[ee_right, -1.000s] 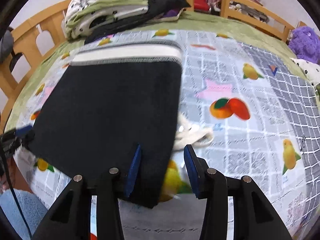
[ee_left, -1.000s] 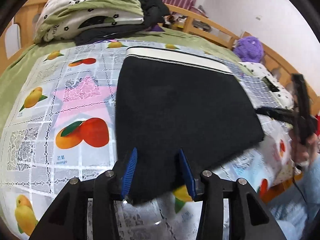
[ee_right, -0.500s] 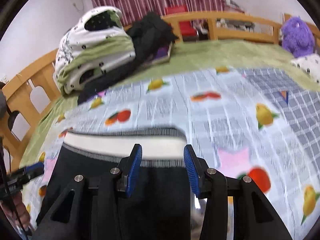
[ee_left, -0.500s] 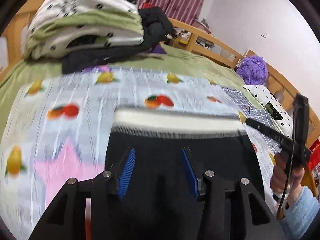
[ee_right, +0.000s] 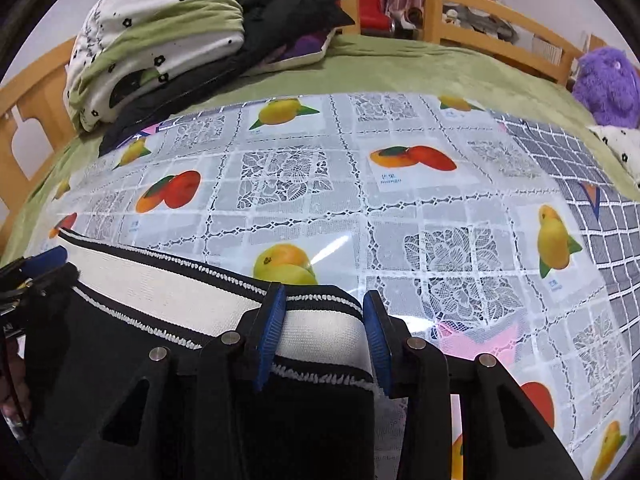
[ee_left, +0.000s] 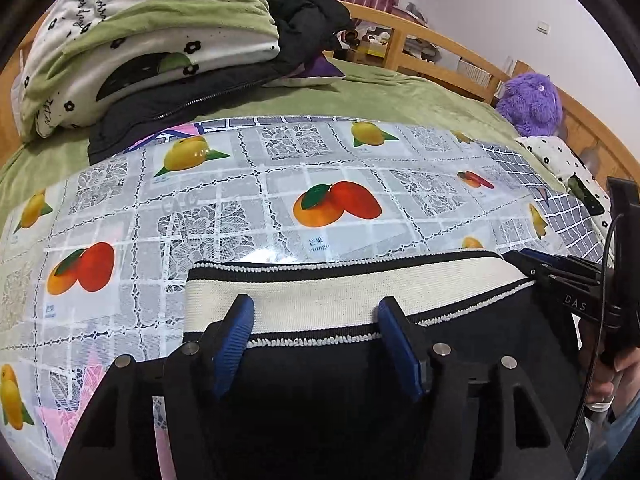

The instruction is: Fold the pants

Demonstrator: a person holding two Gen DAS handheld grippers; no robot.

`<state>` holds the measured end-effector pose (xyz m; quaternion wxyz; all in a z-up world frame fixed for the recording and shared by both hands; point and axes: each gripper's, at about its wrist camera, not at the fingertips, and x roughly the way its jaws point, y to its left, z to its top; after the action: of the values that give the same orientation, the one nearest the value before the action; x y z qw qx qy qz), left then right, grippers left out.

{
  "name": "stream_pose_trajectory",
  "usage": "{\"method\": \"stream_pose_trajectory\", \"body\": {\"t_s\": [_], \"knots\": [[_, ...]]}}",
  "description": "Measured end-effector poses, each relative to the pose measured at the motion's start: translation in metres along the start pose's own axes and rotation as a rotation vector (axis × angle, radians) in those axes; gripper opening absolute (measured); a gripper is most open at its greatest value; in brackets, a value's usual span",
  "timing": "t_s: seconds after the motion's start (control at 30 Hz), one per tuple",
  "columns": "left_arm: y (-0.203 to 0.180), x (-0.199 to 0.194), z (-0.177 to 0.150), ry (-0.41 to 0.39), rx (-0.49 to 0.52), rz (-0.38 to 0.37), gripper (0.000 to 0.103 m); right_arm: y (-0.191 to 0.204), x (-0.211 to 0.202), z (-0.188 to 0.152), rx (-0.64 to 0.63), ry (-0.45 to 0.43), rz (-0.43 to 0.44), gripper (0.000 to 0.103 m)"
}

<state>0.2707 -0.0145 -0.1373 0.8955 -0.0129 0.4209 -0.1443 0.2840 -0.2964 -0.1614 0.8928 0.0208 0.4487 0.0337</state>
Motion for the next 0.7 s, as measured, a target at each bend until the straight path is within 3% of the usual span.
{"method": "stream_pose_trajectory", "body": {"t_s": [0.27,0.37,0.47,0.57,0.7], "knots": [[-0.014,-0.029,-0.025,0.097,0.079,-0.001,0.063,0.003,-0.020,-0.007,-0.002,-0.029,-0.011,0.039],[-0.014,-0.045,-0.052,0.185,0.044,-0.085,0.063,0.001,-0.042,-0.012,0.008,-0.009,0.034,0.040],[-0.013,-0.075,-0.090,0.163,0.039,-0.042,0.063,0.006,-0.063,-0.027,-0.028,0.037,0.060,0.044],[-0.008,-0.100,-0.122,0.150,0.016,-0.050,0.063,0.023,-0.079,-0.055,-0.105,0.073,0.004,0.044],[0.003,-0.129,-0.160,0.123,-0.018,-0.045,0.064,0.029,-0.105,-0.094,-0.127,0.030,-0.027,0.044]]}}
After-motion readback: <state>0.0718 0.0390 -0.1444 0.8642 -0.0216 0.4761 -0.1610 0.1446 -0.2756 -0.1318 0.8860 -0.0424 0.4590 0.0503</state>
